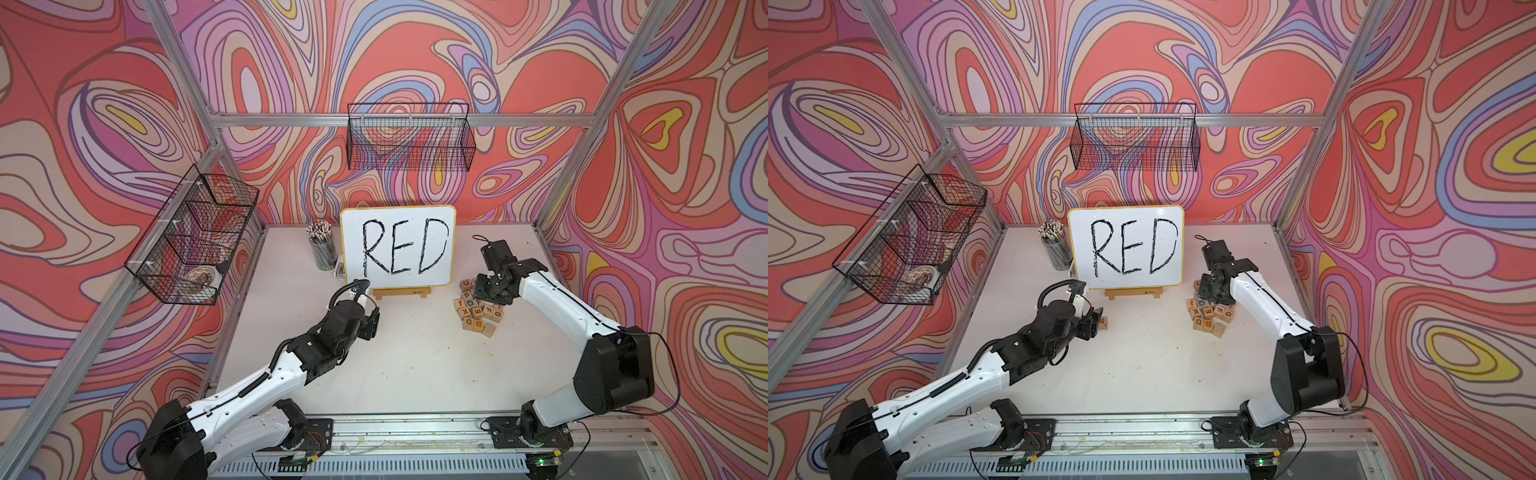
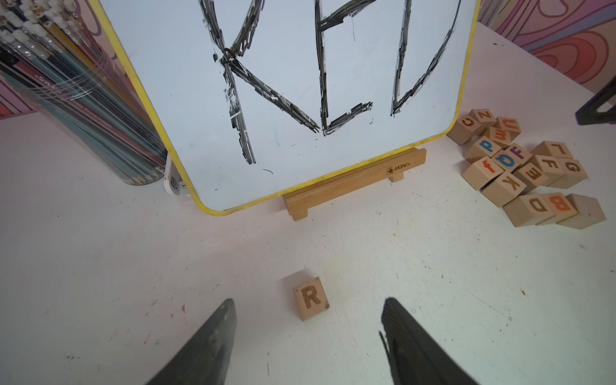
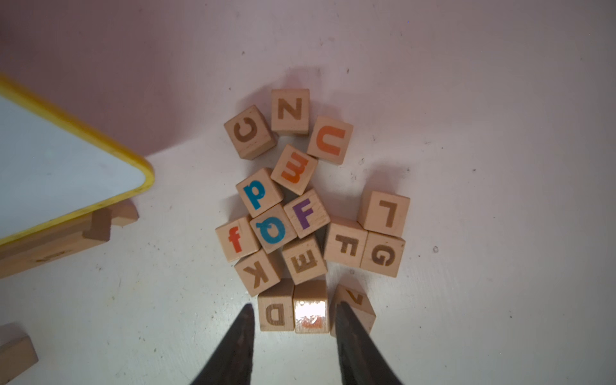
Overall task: Assemble the uppercase word "red" with letter blocks
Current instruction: Pick up the letter block from the center of the board.
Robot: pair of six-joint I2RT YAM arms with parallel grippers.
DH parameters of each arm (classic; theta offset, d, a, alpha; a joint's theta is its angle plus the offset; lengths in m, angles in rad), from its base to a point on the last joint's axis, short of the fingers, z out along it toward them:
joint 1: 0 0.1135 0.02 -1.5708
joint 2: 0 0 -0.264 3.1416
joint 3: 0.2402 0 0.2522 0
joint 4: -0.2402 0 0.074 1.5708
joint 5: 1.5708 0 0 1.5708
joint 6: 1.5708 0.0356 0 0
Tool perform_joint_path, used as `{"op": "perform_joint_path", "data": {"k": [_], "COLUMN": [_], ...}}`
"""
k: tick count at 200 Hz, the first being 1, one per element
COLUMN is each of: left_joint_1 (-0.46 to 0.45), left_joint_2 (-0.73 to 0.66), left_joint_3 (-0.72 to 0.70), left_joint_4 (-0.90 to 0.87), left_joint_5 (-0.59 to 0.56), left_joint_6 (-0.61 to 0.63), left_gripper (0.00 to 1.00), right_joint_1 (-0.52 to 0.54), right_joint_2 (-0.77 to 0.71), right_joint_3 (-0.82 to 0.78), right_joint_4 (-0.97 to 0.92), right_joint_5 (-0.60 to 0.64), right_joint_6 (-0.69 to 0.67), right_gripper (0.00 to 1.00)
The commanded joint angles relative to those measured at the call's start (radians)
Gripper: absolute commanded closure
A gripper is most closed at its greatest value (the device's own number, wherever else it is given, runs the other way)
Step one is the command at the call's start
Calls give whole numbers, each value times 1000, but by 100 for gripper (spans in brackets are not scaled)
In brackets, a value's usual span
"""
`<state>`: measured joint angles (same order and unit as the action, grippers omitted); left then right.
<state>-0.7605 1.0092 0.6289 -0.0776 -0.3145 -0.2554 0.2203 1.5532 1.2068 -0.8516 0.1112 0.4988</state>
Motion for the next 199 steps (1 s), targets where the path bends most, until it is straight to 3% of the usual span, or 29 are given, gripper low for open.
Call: {"op": "perform_joint_path", "data": {"k": [1,44,130,199], "left_joint_1": [-6,-7,-5,-5], "left_joint_2": [-36,-99,-97,-97], "left_joint_3": [-2,-41,-61,-59], "left_joint_4": [21,-4,13,-9], "left_joint_5": [-1,-60,-52,-63], "left_joint_6": [-14,10,-1,-2], "left_gripper": [28,27,26,26], "right_joint_1": [-28,-32,-30,-30], "right_joint_2": [40,65,106,162], "right_joint_3": [19,6,-77,-75], "right_joint_4": [62,40,56,76], "right_joint_5": [-27,-42,-101,-111], "right_joint_6": [0,-15,-75,-117], "right_gripper": [58,59,63,56]}}
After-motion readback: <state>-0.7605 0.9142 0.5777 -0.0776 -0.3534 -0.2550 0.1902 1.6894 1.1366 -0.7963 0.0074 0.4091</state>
